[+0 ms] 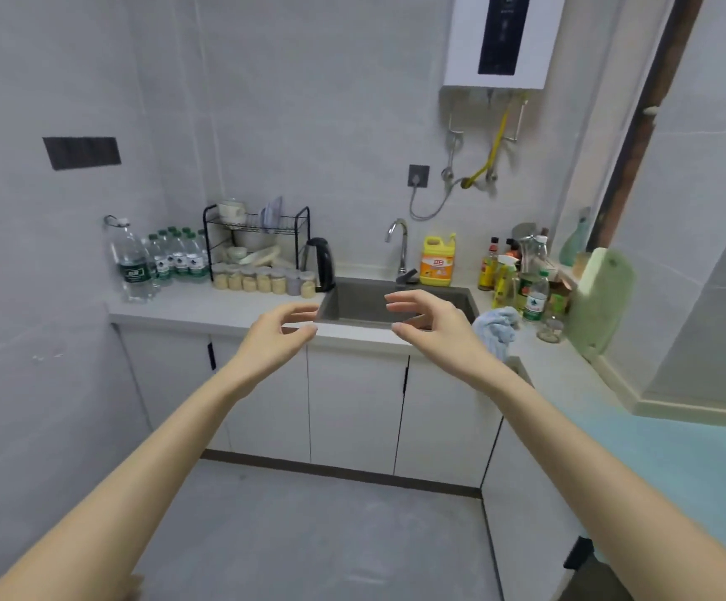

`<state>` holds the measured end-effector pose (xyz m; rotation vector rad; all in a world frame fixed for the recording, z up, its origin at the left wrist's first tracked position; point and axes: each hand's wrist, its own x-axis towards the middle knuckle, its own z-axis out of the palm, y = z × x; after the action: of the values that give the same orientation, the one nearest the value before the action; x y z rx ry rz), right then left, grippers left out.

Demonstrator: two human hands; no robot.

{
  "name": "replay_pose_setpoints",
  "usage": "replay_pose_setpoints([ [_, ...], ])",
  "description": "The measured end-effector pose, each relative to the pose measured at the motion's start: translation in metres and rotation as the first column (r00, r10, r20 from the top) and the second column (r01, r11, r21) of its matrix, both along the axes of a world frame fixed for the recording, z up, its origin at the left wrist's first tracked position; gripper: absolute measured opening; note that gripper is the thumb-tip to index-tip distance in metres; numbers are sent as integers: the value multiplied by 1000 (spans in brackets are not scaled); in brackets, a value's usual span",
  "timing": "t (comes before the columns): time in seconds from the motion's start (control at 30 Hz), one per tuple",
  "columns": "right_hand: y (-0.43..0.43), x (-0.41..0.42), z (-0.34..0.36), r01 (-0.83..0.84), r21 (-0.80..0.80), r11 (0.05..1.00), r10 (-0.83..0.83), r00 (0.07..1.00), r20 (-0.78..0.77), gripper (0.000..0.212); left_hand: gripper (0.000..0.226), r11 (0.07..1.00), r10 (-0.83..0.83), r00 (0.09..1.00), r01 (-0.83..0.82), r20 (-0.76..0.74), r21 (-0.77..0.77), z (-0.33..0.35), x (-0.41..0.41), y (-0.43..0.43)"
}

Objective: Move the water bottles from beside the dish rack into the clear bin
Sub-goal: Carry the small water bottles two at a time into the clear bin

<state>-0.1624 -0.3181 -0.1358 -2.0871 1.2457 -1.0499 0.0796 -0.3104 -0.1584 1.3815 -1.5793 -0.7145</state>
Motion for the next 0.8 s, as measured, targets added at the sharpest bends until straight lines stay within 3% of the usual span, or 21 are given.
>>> replay_pose_setpoints([
  [0.43,-243,171,-8,-319,9,948,319,948,10,36,33,943,333,943,-333,-9,-2,-2,160,-174],
  [0.8,-400,294,-17,-453,33,891,454,890,-44,35,34,871,491,870,-491,-31,26,-7,272,-289],
])
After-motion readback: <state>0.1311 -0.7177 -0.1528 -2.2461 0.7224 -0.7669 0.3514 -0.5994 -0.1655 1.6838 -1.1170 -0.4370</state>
